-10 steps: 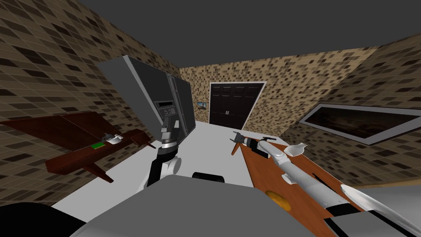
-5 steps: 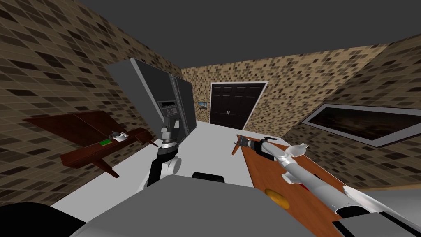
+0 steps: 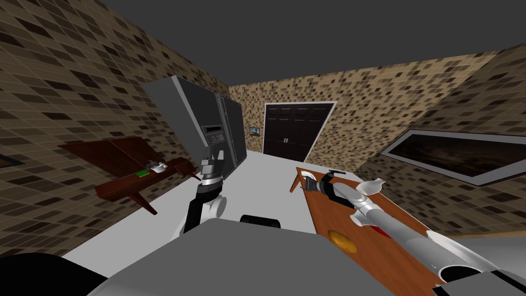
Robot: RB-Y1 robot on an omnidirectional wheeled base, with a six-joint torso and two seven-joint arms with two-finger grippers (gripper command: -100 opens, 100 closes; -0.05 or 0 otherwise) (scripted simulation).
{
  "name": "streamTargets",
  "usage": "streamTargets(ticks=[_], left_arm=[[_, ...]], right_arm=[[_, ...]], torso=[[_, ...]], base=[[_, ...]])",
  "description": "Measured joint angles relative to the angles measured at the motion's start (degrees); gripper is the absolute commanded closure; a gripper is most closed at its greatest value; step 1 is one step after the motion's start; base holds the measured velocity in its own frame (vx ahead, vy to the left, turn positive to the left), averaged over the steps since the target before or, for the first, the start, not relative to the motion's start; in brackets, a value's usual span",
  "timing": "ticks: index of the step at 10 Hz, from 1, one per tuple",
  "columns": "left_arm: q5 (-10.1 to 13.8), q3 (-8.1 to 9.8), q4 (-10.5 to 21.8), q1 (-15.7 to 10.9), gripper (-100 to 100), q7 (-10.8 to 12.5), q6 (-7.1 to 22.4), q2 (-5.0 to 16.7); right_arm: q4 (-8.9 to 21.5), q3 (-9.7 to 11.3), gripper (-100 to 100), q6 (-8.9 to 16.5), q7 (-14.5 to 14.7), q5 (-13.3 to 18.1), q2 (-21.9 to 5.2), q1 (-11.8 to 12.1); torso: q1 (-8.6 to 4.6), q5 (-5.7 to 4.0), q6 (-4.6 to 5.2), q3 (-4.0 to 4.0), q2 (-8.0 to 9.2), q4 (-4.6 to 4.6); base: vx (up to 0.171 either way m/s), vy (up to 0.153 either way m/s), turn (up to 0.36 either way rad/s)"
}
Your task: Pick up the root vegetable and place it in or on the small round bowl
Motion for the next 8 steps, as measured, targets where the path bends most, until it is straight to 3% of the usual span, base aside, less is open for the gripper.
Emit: streamTargets(ticks=[2,3,4,8], left_arm=[[0.0,0.0,0.0,0.0,0,0.0,0.0,0.0],[0.0,0.0,0.0,0.0,0,0.0,0.0,0.0],[0.0,0.0,0.0,0.0,0,0.0,0.0,0.0],[0.0,0.0,0.0,0.0,0,0.0,0.0,0.0]], right_arm=[[0.9,0.8,-100,0.0,-1.7,3.3,-2.0,1.8],[2.0,0.6,-100,-0.6,-1.0,3.4,-1.8,1.8],[2.8,0.3,-100,-1.2,-0.3,4.5,-2.7,3.6],[10.4,1.9,-100,-3.8,0.1,10.1,-3.1,3.6]], torso=[[0.01,0.0,-0.02,-0.01,-0.03,0.0],[0.03,0.0,-0.03,-0.09,-0.16,-0.03],[0.02,0.0,-0.01,-0.09,-0.14,-0.04],[0.0,-0.01,-0.03,-0.07,-0.11,-0.03]], base=[[-0.04,-0.002,0.007],[-0.031,0.003,0.04],[-0.04,-0.007,0.012],[-0.047,-0.007,0.032]])
